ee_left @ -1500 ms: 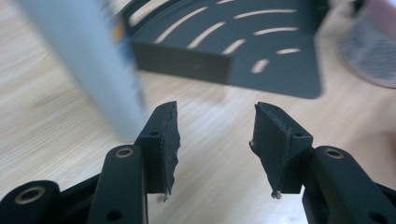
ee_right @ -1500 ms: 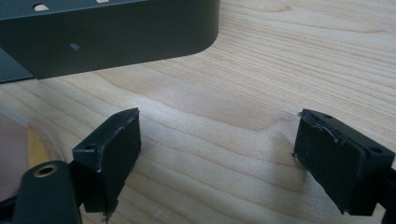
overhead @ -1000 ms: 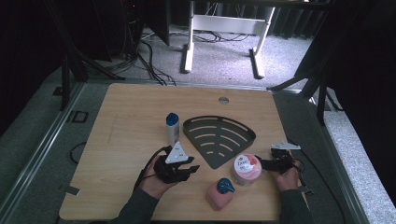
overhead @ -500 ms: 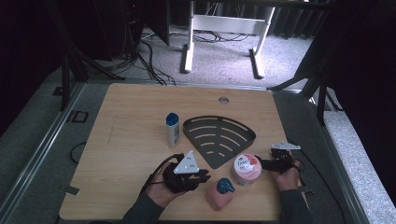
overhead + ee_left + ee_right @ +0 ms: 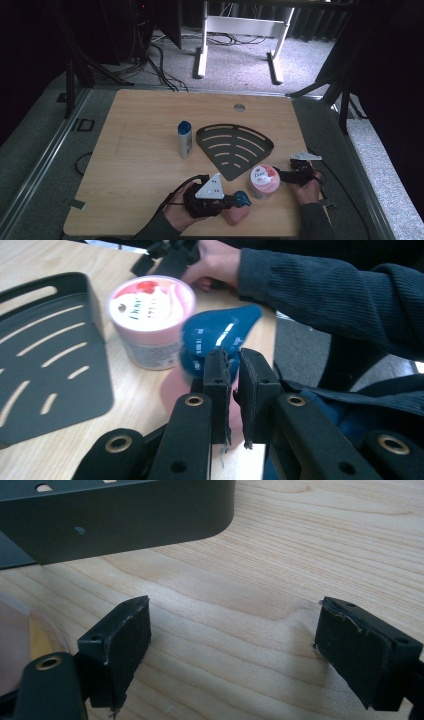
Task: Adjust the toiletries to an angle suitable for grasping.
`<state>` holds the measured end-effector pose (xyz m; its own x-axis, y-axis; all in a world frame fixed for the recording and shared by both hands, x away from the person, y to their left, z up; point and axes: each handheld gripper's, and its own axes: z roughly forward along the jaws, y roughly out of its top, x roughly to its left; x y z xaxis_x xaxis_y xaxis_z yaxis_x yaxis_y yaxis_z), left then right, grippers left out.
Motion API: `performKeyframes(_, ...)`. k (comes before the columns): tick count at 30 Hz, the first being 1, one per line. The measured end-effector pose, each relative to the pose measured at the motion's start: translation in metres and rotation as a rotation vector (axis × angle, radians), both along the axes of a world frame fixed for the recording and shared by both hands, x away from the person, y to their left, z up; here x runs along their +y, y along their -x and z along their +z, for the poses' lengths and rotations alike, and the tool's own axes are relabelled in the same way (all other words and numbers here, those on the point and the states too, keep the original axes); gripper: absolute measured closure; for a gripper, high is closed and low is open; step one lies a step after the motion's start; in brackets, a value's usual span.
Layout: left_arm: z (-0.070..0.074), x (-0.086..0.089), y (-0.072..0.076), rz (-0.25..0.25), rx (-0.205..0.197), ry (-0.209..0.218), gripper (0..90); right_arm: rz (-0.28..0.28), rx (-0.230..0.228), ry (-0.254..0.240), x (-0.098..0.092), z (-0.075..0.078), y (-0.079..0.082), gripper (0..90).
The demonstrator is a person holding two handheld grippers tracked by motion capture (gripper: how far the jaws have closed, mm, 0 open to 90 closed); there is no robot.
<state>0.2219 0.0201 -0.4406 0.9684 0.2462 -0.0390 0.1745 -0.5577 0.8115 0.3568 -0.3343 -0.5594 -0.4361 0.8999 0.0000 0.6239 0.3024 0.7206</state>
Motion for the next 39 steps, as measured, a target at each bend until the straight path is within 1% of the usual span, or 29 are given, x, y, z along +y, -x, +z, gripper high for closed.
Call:
performKeyframes(1,-0.001,-0.003,0.002,-0.016,0.003,0.001,82.9,0.0,0.0,0.0,0.0,0.0,0.0,14.5)
performKeyframes(5,-0.004,-0.01,0.005,-0.045,0.013,-0.005,83.6,0.0,0.0,0.0,0.0,0.0,0.0,14.5)
performKeyframes(6,-0.004,-0.01,0.005,-0.045,0.013,-0.005,83.6,0.0,0.0,0.0,0.0,0.0,0.0,14.5)
performKeyframes(7,-0.006,-0.013,0.005,-0.057,0.016,-0.01,83.6,0.0,0.0,0.0,0.0,0.0,0.0,14.5)
performKeyframes(11,-0.011,-0.018,0.005,-0.066,0.027,-0.014,84.3,0.0,0.0,0.0,0.0,0.0,0.0,14.5)
performKeyframes(13,-0.012,-0.021,0.006,-0.07,0.028,-0.009,85.8,0.0,0.0,0.0,0.0,0.0,0.0,14.5)
performKeyframes(14,-0.013,-0.022,0.006,-0.072,0.023,-0.014,86.1,0.0,0.0,0.0,0.0,0.0,0.0,14.4)
performKeyframes(16,-0.016,-0.026,0.007,-0.074,0.028,-0.013,86.9,0.0,0.0,0.0,0.0,0.0,0.0,14.4)
performKeyframes(21,-0.023,-0.032,0.005,-0.07,0.045,-0.012,87.8,0.0,0.0,0.0,0.0,0.0,0.0,14.5)
performKeyframes(23,-0.023,-0.033,0.005,-0.066,0.044,-0.01,87.9,0.0,0.0,0.0,0.0,0.0,0.0,14.5)
performKeyframes(24,-0.023,-0.034,0.006,-0.061,0.046,0.003,87.8,0.0,0.0,0.0,0.0,0.0,0.0,14.5)
performKeyframes(26,-0.023,-0.035,0.006,-0.058,0.04,0.008,87.8,0.0,0.0,0.0,0.0,0.0,0.0,14.5)
performKeyframes(31,-0.026,-0.038,0.004,-0.04,0.038,0.006,87.7,0.0,0.0,0.0,0.0,0.0,0.0,14.5)
performKeyframes(32,-0.027,-0.039,0.004,-0.04,0.039,0.012,87.9,0.0,0.0,0.0,0.0,0.0,0.0,14.4)
performKeyframes(33,-0.028,-0.039,0.004,-0.038,0.033,0.011,87.9,0.0,0.0,0.0,0.0,0.0,0.0,14.5)
performKeyframes(36,-0.03,-0.042,0.006,-0.029,0.015,-0.015,87.8,0.0,0.0,0.0,0.0,0.0,0.0,14.4)
performKeyframes(39,-0.031,-0.042,0.005,-0.027,0.013,-0.029,87.7,0.001,0.0,0.0,0.0,0.0,0.0,14.4)
